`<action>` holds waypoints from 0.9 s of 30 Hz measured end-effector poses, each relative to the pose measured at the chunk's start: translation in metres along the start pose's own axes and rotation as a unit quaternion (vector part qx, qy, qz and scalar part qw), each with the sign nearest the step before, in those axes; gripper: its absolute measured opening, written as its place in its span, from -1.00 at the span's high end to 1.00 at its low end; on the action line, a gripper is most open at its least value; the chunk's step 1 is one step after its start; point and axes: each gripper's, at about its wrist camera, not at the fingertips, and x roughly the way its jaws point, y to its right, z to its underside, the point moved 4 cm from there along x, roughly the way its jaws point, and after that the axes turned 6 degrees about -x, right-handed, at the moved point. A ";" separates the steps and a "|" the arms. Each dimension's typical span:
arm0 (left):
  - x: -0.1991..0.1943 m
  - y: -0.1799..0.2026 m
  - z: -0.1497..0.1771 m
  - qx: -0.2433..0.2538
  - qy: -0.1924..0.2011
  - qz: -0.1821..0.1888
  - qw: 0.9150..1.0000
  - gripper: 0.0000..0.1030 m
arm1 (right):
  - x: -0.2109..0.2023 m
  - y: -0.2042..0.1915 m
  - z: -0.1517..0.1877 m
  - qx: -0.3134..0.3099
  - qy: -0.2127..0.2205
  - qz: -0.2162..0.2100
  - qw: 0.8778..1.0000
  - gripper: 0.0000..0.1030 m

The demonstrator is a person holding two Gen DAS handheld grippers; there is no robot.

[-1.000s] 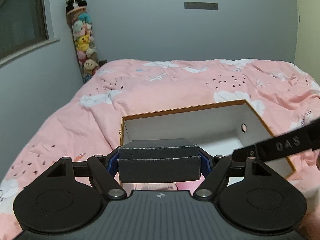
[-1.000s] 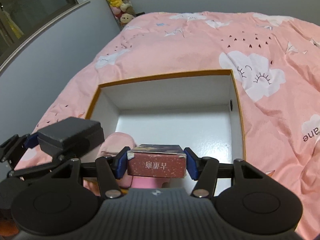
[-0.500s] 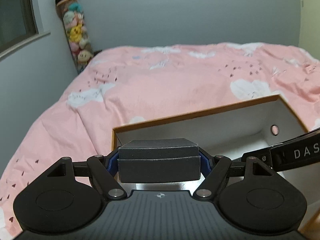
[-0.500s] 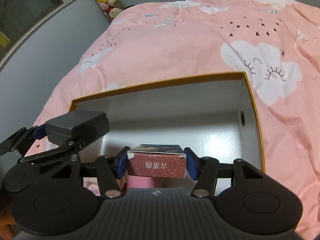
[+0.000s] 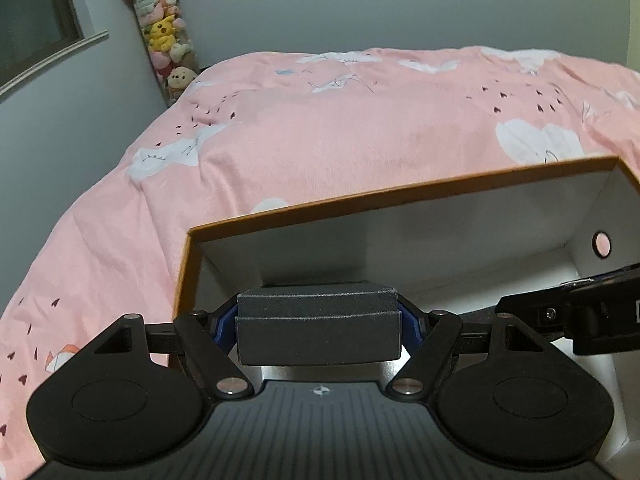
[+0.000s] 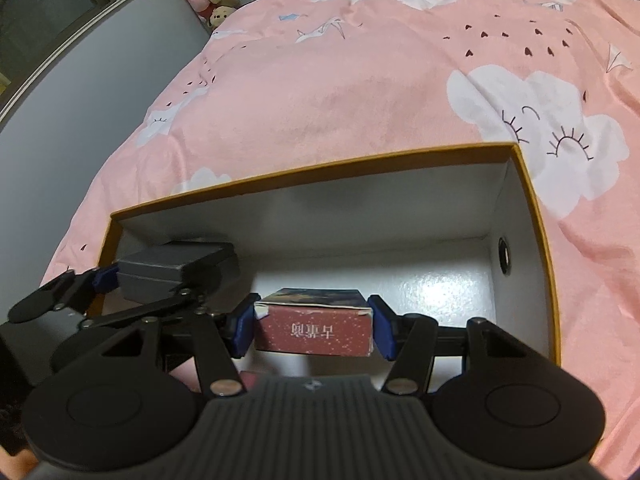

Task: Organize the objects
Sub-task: 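Lift the grey box with the left tool while the right tool lifts the card deck over the box, then lower the grey box into the box with the left tool while the right tool lowers the card deck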

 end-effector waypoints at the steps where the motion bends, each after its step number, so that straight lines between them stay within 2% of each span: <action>1: 0.001 0.001 0.000 0.006 -0.004 0.002 1.000 -0.69 | 0.001 -0.001 0.000 -0.001 -0.001 -0.002 1.000 -0.15; 6: 0.005 0.007 0.001 0.049 -0.024 0.012 0.998 -0.71 | 0.000 -0.001 0.002 0.008 -0.003 -0.006 1.000 -0.15; 8: 0.004 0.007 0.001 0.055 -0.028 0.022 0.998 -0.77 | 0.000 0.000 0.003 0.009 -0.003 -0.008 1.000 -0.15; 18: -0.012 -0.009 0.003 0.079 -0.044 0.081 0.993 -0.79 | 0.000 -0.001 0.005 0.010 -0.004 -0.015 1.000 -0.15; 21: -0.019 -0.010 0.007 0.104 -0.045 0.091 0.989 -0.78 | 0.002 -0.005 0.005 0.007 -0.007 -0.018 1.000 -0.15; 23: -0.022 -0.013 0.008 0.117 -0.055 0.094 0.987 -0.63 | 0.002 -0.008 0.006 0.003 -0.013 -0.022 1.000 -0.15; 27: -0.027 -0.015 0.012 0.138 -0.072 0.111 0.982 -0.55 | 0.003 -0.016 0.009 -0.007 -0.021 -0.023 0.999 -0.15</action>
